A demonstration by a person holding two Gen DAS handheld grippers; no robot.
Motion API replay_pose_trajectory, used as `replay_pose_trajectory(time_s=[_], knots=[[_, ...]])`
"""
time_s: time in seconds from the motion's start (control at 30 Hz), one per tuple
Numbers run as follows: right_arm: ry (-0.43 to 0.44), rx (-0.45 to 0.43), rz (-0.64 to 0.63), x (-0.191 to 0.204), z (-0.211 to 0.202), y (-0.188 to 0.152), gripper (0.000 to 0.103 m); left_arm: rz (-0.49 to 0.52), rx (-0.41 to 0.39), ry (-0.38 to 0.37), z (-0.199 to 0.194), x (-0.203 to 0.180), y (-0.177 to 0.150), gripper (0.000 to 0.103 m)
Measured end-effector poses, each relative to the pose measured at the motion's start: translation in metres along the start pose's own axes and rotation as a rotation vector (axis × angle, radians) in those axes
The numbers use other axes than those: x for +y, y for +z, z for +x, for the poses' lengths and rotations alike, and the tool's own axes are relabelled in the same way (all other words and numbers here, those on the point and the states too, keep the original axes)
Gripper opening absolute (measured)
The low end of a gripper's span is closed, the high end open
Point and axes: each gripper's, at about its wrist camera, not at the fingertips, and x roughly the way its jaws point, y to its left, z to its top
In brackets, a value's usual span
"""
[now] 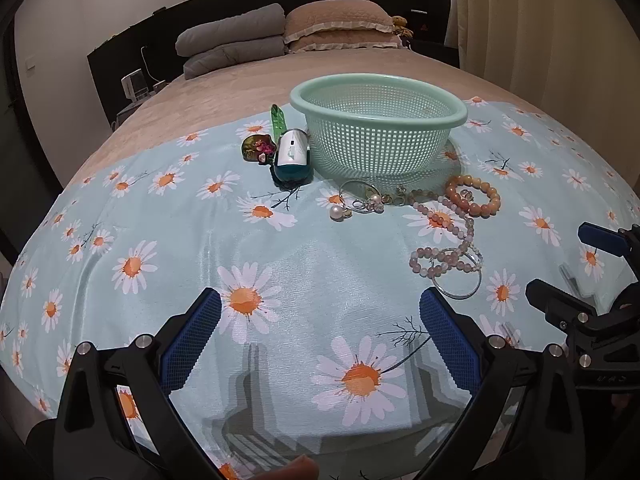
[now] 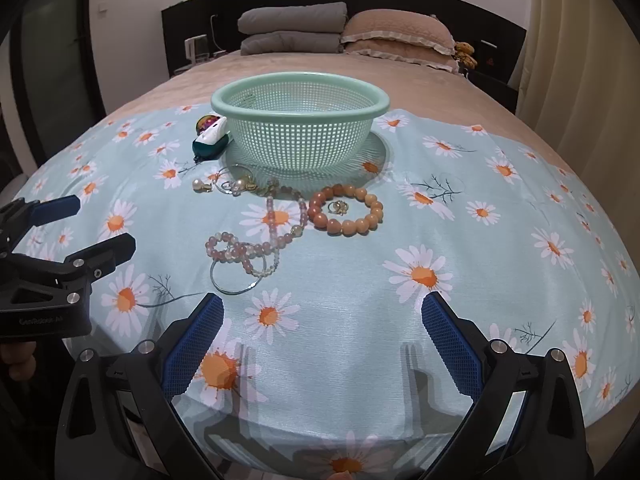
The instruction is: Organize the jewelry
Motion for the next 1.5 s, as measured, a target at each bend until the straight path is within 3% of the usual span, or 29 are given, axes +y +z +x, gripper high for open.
replay_pose_trajectory(time_s=[1.0,1.5], knots=[[-0.006,0.010,-0.009,0.001,0.002,-0.001,0.095,0.045,0.013,0.002,0.002,-0.008,-0.002,0.097],[0.004,0.046,0.118,-0.031,0.008,0.011,0.095,0.061,0.050,0.000,0.019,-0.011,0.003,0.097]])
